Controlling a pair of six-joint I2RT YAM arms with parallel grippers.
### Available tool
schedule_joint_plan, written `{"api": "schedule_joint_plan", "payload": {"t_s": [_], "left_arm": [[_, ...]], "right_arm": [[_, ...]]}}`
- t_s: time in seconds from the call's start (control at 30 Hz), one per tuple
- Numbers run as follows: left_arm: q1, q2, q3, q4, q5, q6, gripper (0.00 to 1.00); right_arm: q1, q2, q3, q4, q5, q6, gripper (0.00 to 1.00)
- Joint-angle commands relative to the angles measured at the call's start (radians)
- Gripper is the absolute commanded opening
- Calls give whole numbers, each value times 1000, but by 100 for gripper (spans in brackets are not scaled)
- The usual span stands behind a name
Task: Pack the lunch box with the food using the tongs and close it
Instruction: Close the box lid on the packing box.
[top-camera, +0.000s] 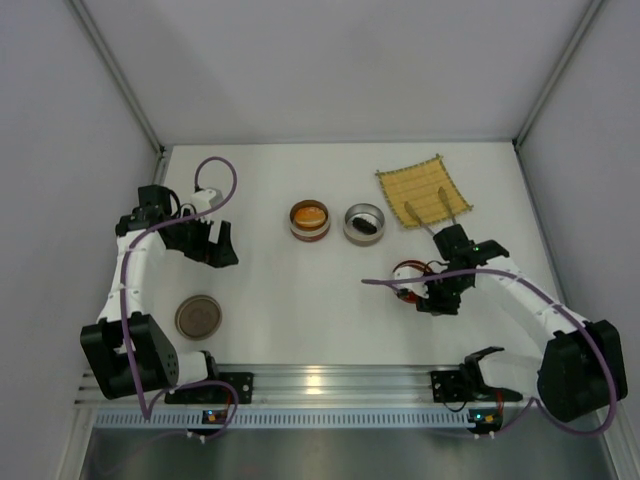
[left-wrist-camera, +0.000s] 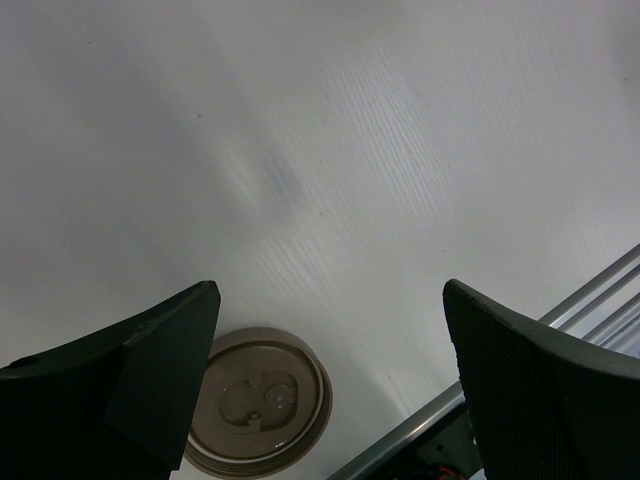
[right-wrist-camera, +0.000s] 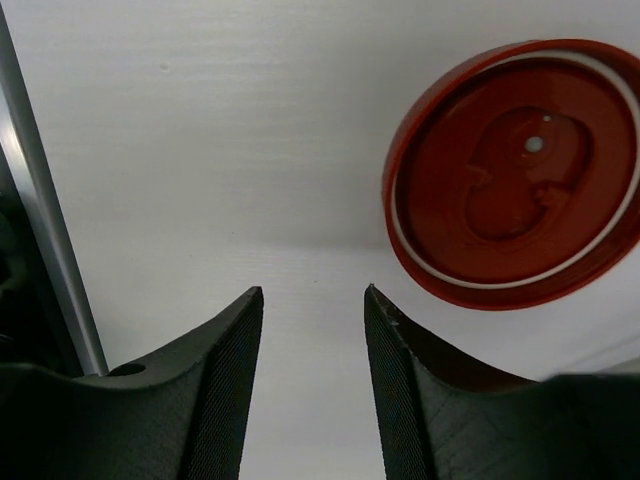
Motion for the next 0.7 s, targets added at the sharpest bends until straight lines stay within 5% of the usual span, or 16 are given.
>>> {"api": "schedule_joint_plan", "payload": {"t_s": [0.0, 0.67], "left_arm": [[5, -14, 12, 16, 43, -9, 98], [5, 11, -15, 59, 26, -9, 98]], "right_arm": [[35, 15, -40, 110, 36, -95, 44], [106, 133, -60, 279, 98, -51, 41]]}}
